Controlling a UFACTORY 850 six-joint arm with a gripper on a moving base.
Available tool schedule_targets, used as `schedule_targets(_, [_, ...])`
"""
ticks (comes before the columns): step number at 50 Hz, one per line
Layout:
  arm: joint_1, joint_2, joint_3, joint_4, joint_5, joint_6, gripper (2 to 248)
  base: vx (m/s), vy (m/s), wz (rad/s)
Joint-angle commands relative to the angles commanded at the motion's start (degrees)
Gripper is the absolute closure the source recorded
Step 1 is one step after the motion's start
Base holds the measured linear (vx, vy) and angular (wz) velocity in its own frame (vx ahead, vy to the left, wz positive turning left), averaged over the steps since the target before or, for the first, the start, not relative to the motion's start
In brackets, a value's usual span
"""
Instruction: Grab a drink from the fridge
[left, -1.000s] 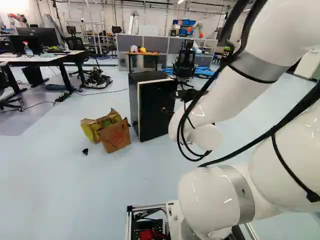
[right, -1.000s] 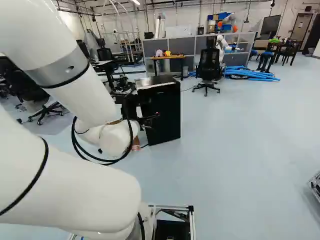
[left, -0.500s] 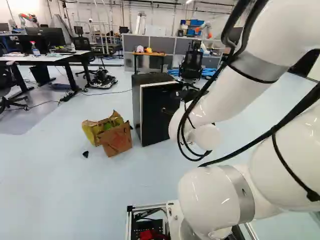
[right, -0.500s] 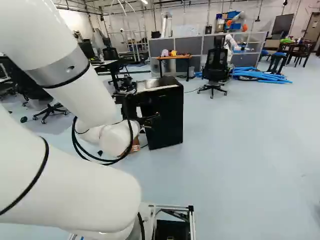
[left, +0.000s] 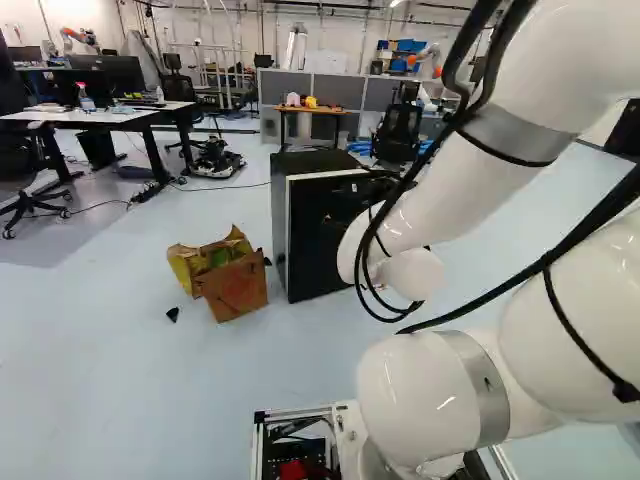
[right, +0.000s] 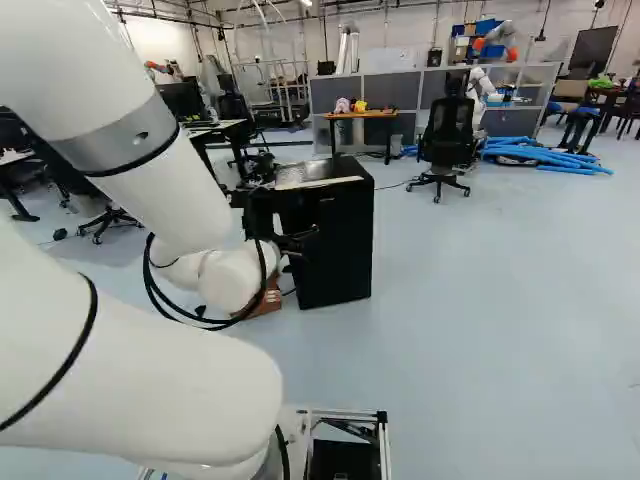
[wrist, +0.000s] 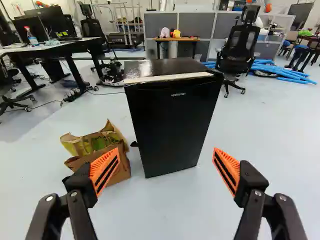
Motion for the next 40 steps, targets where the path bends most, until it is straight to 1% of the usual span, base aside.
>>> schedule_targets(19, [0.00, 0.00, 0.00, 0.00, 0.00, 0.00, 3, 0.147, -0.041, 0.131])
schedule_targets(40, [0.00, 0.00, 0.00, 0.00, 0.00, 0.00, 3, 0.101, -0.041, 0.128])
